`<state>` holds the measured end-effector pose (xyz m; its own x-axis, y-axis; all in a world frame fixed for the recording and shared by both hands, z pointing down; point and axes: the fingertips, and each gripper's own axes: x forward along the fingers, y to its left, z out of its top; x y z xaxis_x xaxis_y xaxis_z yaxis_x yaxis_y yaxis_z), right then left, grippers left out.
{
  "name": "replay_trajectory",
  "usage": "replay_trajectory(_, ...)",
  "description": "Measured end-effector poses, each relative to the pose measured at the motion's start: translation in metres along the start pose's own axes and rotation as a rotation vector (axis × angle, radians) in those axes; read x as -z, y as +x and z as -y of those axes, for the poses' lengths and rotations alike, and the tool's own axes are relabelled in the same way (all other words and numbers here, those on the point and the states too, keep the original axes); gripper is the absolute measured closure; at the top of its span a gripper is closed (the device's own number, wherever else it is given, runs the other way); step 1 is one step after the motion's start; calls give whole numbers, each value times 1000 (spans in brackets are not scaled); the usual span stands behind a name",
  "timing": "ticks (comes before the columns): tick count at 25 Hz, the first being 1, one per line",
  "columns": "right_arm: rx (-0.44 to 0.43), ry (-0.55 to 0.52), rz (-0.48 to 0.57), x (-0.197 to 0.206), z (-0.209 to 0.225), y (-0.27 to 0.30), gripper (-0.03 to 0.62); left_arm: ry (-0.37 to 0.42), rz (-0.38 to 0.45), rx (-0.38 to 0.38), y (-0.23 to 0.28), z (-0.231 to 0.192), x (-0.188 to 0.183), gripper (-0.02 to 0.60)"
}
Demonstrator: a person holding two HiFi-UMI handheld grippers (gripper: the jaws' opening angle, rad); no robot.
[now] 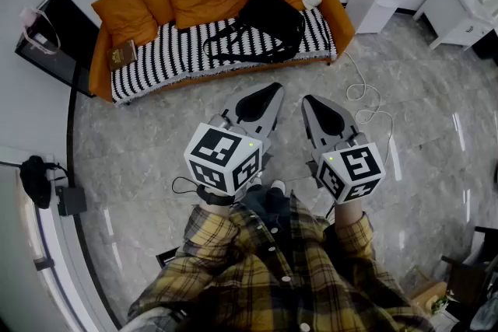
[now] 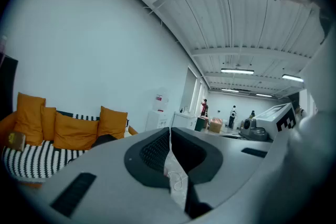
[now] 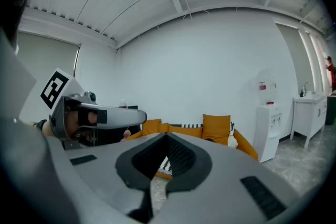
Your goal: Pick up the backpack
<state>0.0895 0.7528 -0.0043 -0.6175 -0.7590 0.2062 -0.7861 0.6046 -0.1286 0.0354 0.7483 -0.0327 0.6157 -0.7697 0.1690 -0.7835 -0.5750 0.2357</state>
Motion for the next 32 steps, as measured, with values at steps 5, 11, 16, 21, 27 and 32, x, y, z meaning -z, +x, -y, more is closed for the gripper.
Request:
replay_trajectory(5, -7, 1, 7, 0, 1, 3, 579, 3, 6, -8, 4, -3, -1, 552)
replay_trajectory(11, -3, 15, 20, 1, 10, -2, 579, 11, 17, -31, 6, -3, -3, 552)
replay_trajectory(16, -15, 18, 25, 3, 14, -7, 579, 15, 28, -54, 7, -5, -6, 552)
replay_trajectory(21, -12, 22, 28, 4, 21, -5, 579, 18, 33, -65, 11, -10, -8, 552)
replay_trajectory(27, -19, 18, 12, 5, 35, 21, 579, 11, 26, -72, 32, -34, -7, 552)
replay_trajectory(32, -21, 19, -8, 4, 52, 65, 579, 7, 17, -75, 61, -73, -12, 552)
